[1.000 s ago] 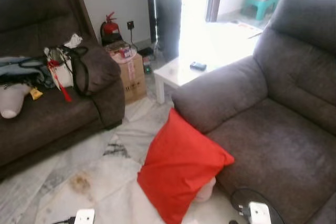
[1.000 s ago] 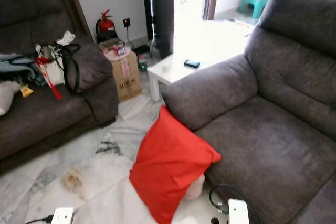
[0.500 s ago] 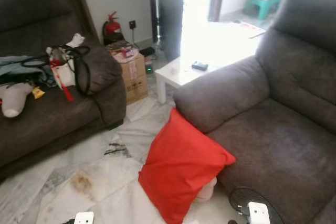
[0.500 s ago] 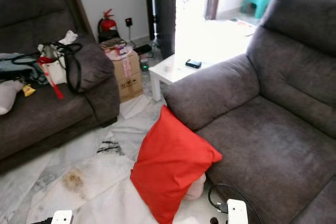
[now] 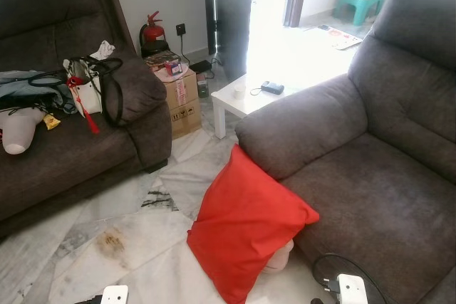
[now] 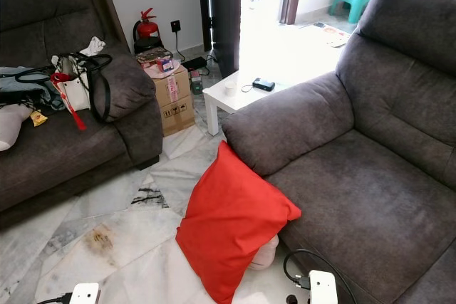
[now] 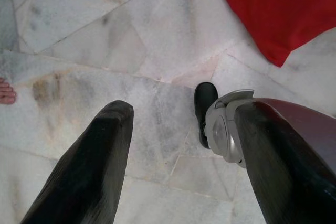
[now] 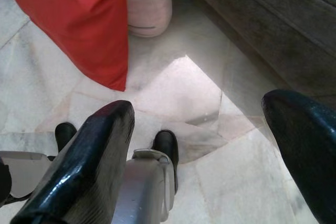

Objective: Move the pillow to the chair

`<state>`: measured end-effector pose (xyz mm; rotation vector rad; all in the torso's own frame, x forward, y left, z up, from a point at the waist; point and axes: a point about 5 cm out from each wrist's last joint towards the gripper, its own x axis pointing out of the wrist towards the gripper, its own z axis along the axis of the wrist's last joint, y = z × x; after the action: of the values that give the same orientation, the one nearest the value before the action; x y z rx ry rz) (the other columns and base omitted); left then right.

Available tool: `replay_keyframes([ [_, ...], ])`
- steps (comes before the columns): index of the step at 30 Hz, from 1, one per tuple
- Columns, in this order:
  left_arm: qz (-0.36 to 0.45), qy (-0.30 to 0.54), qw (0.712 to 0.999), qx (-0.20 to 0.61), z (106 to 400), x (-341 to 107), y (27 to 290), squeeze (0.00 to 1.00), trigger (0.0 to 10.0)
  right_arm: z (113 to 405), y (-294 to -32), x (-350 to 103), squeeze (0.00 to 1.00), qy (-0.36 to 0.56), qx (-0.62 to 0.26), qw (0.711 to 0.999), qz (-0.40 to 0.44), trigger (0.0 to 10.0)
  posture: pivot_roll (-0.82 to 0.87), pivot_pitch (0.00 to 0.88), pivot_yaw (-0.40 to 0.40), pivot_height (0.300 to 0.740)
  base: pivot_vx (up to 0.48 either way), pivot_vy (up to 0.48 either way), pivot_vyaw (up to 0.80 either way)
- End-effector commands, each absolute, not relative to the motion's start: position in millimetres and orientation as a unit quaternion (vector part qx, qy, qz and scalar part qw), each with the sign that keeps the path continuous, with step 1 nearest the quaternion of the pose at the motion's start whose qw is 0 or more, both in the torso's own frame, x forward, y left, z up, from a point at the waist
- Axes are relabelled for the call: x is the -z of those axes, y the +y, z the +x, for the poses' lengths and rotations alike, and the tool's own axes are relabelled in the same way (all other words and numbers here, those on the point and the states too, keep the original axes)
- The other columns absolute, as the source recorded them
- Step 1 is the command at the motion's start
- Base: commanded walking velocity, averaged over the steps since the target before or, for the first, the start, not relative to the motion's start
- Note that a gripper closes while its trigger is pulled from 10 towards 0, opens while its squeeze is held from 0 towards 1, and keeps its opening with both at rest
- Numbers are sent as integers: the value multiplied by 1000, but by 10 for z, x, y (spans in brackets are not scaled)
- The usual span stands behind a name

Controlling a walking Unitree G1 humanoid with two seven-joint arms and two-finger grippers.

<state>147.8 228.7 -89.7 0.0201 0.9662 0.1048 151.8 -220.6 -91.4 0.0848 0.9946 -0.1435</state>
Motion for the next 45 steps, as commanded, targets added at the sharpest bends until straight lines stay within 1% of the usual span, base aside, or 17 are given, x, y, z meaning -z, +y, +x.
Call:
replay_keyframes([
  [1,8,471,881,-52,1433,910,2309,0,10000,1519,-2202,914,0,476,68,876,40,10000,-44,0,27,740,0,0,-488],
  [4,8,471,881,-53,1433,911,2307,0,10000,1520,-2205,913,0,476,68,876,40,10000,-45,0,27,740,0,0,-671],
  [28,9,471,881,-52,1428,913,2303,0,10000,1513,-2210,913,0,475,64,877,40,10000,-46,0,29,740,0,0,0],
  [34,9,470,881,-51,1432,912,2300,0,10000,1511,-2211,914,0,476,64,876,41,10000,-45,0,27,740,0,0,-671],
  [35,9,470,881,-51,1432,912,2299,0,10000,1523,-2216,907,0,472,61,879,32,10000,-45,0,27,740,0,0,0],
  [45,8,470,881,-51,1439,910,2298,0,10000,1528,-2215,905,0,470,64,879,39,10000,-45,0,26,740,48,0,0],
])
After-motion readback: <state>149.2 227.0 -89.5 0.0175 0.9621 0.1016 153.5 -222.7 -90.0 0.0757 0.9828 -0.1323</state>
